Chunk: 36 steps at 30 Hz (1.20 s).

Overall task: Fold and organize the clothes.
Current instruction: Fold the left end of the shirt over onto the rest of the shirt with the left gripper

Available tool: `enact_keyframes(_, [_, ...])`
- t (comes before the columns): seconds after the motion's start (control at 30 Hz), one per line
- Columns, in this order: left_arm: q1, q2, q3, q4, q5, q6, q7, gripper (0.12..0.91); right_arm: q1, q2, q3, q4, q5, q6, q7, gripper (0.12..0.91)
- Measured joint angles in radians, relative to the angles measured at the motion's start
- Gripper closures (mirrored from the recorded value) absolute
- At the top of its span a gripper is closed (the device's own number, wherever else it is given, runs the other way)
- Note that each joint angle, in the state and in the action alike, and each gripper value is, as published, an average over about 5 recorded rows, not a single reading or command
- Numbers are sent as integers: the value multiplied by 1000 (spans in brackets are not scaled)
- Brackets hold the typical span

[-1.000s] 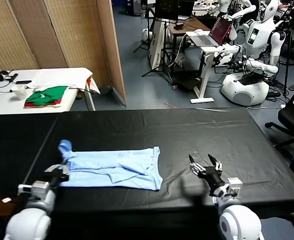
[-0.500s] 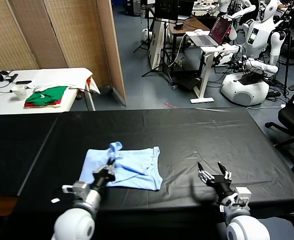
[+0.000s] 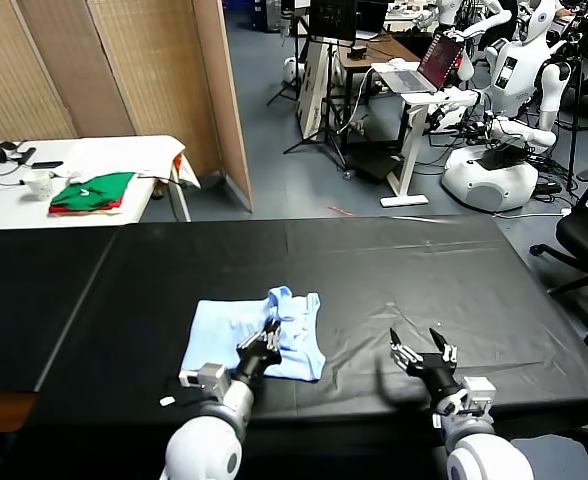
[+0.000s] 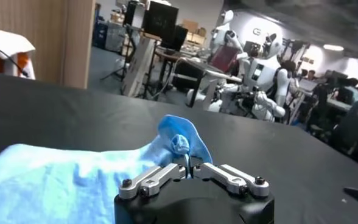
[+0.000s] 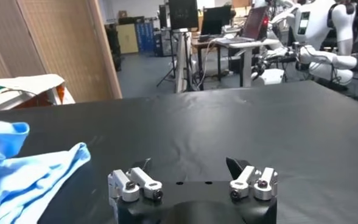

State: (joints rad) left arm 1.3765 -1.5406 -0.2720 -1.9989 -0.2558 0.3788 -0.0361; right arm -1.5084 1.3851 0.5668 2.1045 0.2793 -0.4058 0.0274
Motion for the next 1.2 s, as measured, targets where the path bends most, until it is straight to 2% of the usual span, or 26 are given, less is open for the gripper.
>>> enact_keyframes(0.63, [-3,-66,24,38,-34,3,-21,851,46,-11,-41,-20,-10,-8,-6,118])
enact_keyframes(0.73, [-4,-69,23,41,-62,-2,-15,749,52,-21,-52,-16,-3,-9,-14,118])
enact_keyframes(0.83, [-6,-69,21,36,-121,3,-18,562,56,-35,-65,-9,19,-14,-16,118])
enact_keyframes(0.9, [-8,-69,20,27,-184,20,-35,430,61,-45,-75,-7,34,-21,-16,118])
enact_keyframes(1.03, [-18,-69,3,1,-334,50,-75,216,81,-69,-110,-7,43,-33,-15,118])
enact_keyframes(1.1, [-26,-66,-16,-17,-367,48,-81,157,96,-81,-138,-11,38,-39,-14,118])
enact_keyframes(1.2, [-35,-35,-55,-35,-345,29,-69,128,130,-92,-193,-25,21,-47,-13,118])
